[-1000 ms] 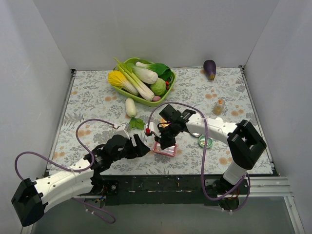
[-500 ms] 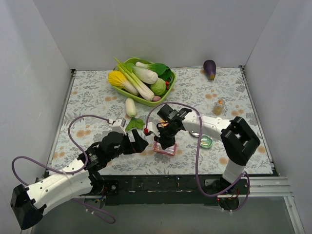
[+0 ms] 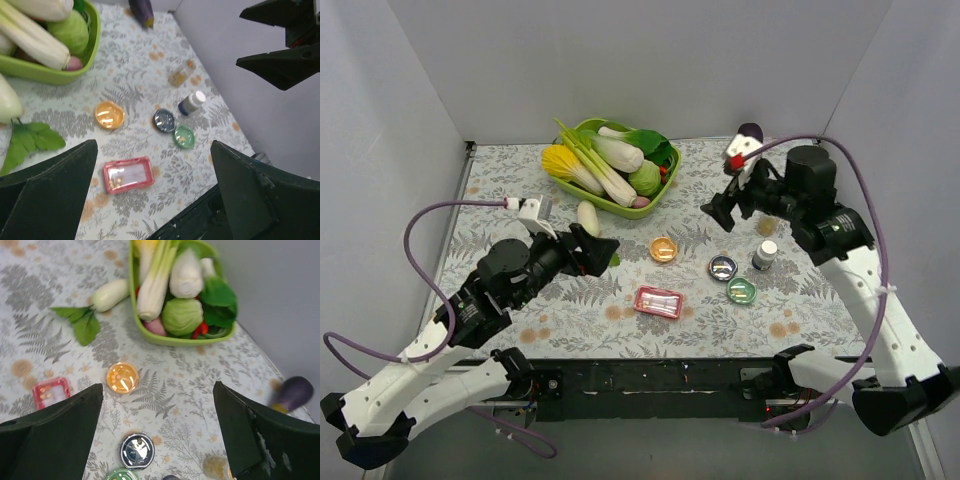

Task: Sort the pills into containers

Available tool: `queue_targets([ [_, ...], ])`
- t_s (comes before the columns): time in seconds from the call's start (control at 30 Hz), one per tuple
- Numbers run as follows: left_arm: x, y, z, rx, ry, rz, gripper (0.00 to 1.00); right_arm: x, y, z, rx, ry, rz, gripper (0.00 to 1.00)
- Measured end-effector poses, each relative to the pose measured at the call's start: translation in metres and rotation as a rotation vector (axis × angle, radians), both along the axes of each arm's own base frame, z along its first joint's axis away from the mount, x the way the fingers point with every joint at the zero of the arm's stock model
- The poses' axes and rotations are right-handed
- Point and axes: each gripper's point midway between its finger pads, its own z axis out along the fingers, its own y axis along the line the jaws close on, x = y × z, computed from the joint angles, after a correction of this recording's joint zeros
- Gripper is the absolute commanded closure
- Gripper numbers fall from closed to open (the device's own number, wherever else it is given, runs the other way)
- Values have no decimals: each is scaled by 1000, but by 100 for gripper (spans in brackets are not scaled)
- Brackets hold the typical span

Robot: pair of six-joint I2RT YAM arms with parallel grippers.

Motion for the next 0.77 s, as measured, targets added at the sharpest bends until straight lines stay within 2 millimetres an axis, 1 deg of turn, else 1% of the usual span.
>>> queue_targets([
  [0.07,0,3,29,-14,-51,2,2,2,-18,32,80,-43,-111,2],
  [0.13,-1,7,53,-27,-94,4,2,5,-32,53,143,-55,-196,2],
  [0.2,-3,9,70,-33,-123,2,2,10,-42,64,190,-45,-272,2],
  [0.27,-4,12,79,-30,-141,0,2,16,-52,70,221,-34,-338,2],
  [0.37,-6,15,83,-22,-150,-1,2,21,-63,71,251,-9,-412,2],
  [0.5,-8,18,82,-10,-152,-2,2,23,-69,71,278,14,-456,2],
  [0.77,-12,23,83,-8,-161,-2,2,17,-78,82,319,4,-491,2],
])
